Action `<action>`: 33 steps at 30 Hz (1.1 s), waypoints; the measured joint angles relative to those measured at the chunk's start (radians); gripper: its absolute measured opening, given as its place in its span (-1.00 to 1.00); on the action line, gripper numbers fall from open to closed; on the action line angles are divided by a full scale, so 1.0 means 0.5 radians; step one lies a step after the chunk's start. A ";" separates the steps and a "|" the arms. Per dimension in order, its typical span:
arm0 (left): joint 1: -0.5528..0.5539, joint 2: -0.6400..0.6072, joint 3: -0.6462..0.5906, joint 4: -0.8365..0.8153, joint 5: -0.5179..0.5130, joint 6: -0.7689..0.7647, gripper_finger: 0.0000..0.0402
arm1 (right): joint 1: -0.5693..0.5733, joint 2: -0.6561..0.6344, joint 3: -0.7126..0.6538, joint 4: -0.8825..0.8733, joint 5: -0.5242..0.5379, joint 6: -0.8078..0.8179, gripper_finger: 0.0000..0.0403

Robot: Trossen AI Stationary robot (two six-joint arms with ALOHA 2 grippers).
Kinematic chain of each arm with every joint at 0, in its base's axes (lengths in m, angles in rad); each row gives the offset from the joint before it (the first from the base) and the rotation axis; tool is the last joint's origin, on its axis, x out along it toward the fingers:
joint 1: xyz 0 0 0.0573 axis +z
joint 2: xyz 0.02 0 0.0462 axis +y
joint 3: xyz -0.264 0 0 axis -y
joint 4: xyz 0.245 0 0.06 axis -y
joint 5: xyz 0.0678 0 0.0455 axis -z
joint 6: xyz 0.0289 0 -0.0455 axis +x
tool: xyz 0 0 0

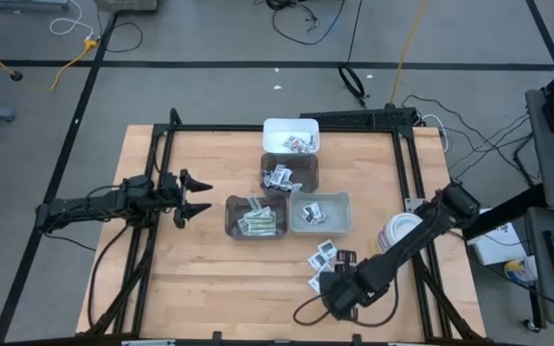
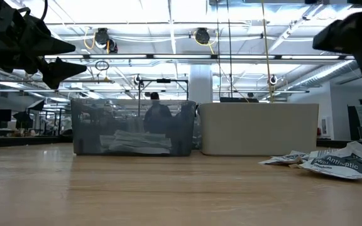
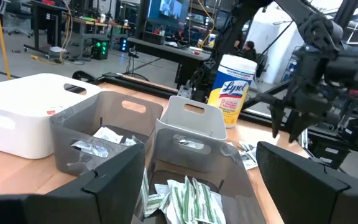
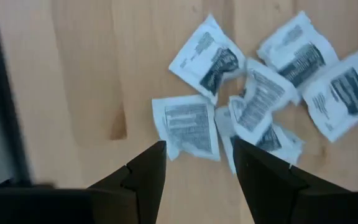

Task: Pick & Place First Aid Supplies
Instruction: Put the white towelette pack into the gray bin

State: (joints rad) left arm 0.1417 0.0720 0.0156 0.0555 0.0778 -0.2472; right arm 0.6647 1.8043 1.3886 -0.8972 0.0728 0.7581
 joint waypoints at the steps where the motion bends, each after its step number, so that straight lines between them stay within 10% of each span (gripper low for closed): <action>1: 0.000 0.001 0.000 0.000 0.000 0.000 0.54 | 0.019 0.025 0.000 0.005 0.036 -0.019 -0.10; 20: 0.000 0.000 0.001 0.000 -0.001 0.000 0.54 | 0.101 0.348 0.000 0.292 0.068 -0.200 -0.14; 33: -0.001 0.000 0.000 0.000 -0.001 0.000 0.54 | 0.102 0.347 -0.001 0.292 0.176 -0.337 -0.86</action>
State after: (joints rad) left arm 0.1414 0.0720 0.0154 0.0555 0.0772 -0.2470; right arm 0.7155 1.9778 1.3880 -0.7513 0.1605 0.5896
